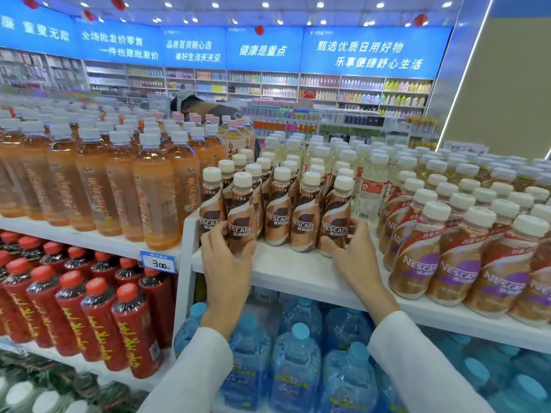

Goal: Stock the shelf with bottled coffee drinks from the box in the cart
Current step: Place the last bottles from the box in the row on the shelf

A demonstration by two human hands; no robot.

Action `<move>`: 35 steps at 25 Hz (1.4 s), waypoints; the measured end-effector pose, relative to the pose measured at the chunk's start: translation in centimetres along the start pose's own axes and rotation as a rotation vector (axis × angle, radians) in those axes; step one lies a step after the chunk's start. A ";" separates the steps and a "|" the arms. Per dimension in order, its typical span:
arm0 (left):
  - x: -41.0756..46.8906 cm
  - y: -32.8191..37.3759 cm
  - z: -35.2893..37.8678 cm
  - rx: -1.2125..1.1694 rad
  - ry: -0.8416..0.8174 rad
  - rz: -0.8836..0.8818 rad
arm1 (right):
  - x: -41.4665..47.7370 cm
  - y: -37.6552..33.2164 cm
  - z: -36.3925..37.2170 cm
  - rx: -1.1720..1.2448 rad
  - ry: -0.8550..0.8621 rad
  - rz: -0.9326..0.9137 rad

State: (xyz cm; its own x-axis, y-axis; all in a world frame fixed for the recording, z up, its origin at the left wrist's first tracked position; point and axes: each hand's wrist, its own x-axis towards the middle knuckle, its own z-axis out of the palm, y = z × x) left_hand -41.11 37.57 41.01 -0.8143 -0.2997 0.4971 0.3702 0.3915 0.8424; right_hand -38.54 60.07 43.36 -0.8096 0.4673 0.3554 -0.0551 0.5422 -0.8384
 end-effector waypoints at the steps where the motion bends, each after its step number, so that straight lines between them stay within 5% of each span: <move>1: -0.1 -0.1 0.0 -0.003 0.004 0.009 | 0.0 0.1 0.0 -0.005 0.001 -0.010; 11: 1.7 -0.2 -2.3 -0.178 0.128 0.006 | 0.3 1.1 0.0 -0.041 0.004 -0.057; 17: 4.9 -0.6 -3.4 0.041 0.107 0.082 | 0.2 1.1 0.2 -0.037 0.018 -0.061; 35: 4.6 -2.1 -3.4 0.054 0.072 0.078 | 0.1 1.0 0.3 -0.045 0.020 -0.070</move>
State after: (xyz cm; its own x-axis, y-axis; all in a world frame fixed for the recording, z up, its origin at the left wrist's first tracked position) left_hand -44.12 32.43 42.29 -0.7489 -0.3274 0.5761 0.4049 0.4622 0.7890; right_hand -38.89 60.46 42.45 -0.7929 0.4405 0.4209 -0.0846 0.6046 -0.7920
